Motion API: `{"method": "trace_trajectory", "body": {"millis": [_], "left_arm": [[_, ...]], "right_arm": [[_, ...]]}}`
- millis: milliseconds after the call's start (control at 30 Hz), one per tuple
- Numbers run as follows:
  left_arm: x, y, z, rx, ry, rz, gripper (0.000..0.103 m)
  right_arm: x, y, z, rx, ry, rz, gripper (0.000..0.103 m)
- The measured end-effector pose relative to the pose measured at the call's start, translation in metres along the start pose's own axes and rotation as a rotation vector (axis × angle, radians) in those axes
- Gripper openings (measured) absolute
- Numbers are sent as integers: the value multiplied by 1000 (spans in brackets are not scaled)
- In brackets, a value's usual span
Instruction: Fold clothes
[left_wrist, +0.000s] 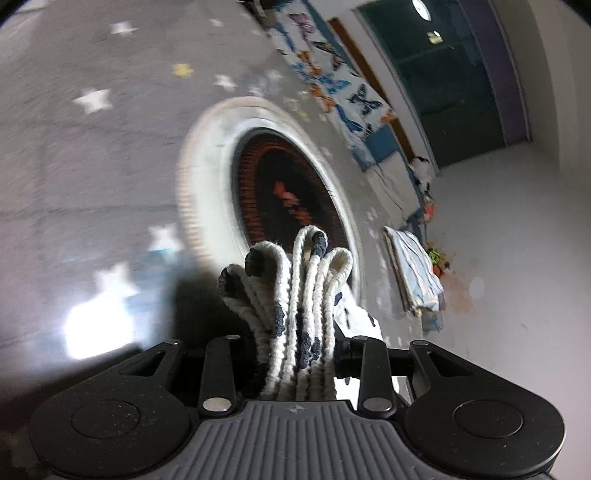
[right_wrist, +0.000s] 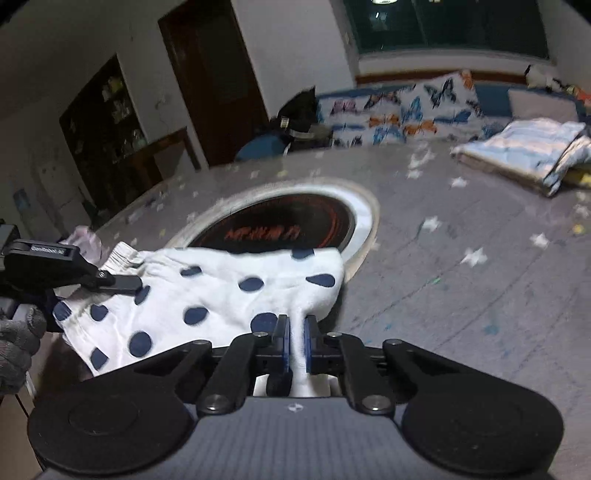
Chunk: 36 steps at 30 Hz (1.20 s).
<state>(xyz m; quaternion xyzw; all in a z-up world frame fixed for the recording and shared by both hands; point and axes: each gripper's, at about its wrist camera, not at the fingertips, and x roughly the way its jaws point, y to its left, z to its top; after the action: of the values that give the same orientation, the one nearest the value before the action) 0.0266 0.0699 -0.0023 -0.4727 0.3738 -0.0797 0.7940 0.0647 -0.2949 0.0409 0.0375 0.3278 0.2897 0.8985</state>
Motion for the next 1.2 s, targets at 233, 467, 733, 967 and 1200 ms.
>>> {"method": "trace_trajectory", "body": {"millis": [233,467,733,967,1200], "left_arm": [[50,-59,5,108,59,-22,34],[121,-117,5,188,118,-44,35],[191,-157,7,253,165,-30,35],[228,-163,-1,319,186,28,40],[226,-167,-3,425,125,97,58]], "right_arm": [[-41,-34,19,-8,-79,-111,7],[-64,-85,42,-7,-122,-243,7],[-57,-143,57,20,-99,-340,7],[-40,-182,51,68,-58,-379,7],[-33,-198,38,99,-19,-397,11]]}}
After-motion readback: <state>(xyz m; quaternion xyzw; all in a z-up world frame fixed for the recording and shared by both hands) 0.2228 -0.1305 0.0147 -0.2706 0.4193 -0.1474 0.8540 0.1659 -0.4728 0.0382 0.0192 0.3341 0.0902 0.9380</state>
